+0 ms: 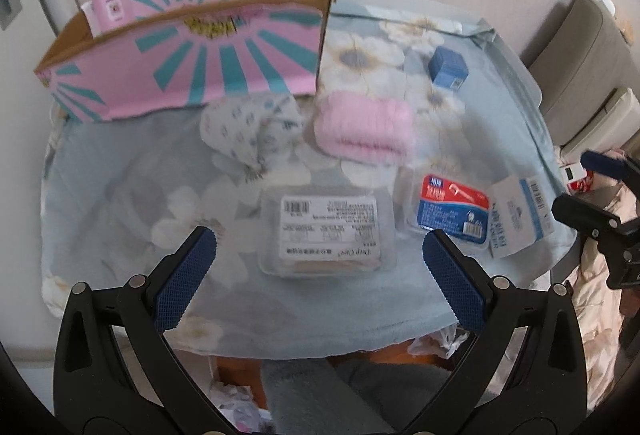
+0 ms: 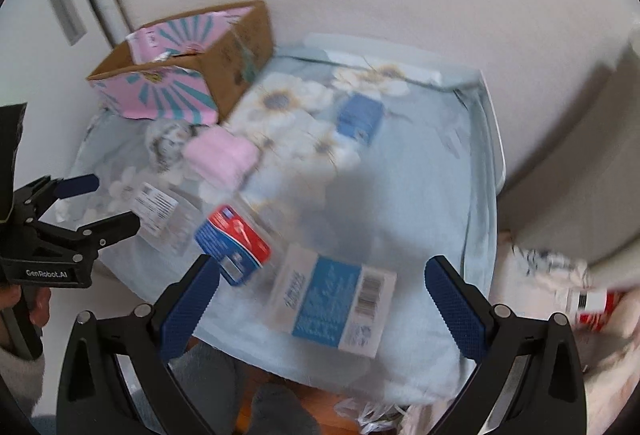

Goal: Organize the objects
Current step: 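Lift both tools out of the box and move back over the bed, then grasp the clear floss box with the left gripper while the right grasps the SUPER DEER box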

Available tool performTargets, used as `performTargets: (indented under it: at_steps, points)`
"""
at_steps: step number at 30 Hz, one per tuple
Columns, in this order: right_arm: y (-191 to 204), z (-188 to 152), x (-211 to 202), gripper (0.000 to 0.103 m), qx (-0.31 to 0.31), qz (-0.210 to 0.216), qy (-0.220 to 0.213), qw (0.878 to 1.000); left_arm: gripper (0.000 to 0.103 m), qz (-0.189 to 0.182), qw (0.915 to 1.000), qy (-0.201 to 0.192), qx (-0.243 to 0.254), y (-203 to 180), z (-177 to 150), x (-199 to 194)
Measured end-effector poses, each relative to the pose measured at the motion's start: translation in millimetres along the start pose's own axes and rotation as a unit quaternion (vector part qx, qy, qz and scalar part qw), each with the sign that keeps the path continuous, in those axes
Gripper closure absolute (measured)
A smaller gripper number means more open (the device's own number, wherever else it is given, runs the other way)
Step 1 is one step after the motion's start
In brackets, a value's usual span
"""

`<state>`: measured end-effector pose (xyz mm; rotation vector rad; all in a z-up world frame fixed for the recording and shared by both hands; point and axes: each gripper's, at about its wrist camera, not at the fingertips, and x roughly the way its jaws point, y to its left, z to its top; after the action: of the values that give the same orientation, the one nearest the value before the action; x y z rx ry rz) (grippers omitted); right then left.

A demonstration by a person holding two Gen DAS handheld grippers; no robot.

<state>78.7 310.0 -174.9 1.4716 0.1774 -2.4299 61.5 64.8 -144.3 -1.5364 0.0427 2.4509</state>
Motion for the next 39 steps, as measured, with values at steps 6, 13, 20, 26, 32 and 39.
performTargets:
  at_steps: [6,13,20,26,32,39]
  points:
    - [-9,-23,18,0.001,0.039,-0.013,0.016,0.999,0.0,0.006,1.0,0.006,0.002,-6,-7,20]
    - [-11,-35,40,0.001,0.071,-0.004,0.031,0.997,0.0,0.014,0.9998,0.011,0.003,-10,-9,38]
    - [-4,-34,55,0.001,0.077,-0.01,0.032,0.996,0.001,0.016,0.9996,0.016,0.017,-13,-6,53]
    - [-7,-30,61,0.006,0.081,-0.013,0.035,0.996,0.015,0.023,0.9991,0.014,0.032,-14,-4,58]
    - [-5,-28,60,0.014,0.065,-0.013,0.032,0.997,0.015,0.027,0.9988,0.011,0.038,-14,-3,59]
    - [-6,-26,56,0.015,0.073,-0.011,0.03,0.997,0.016,0.024,0.999,0.008,0.037,-13,-1,51]
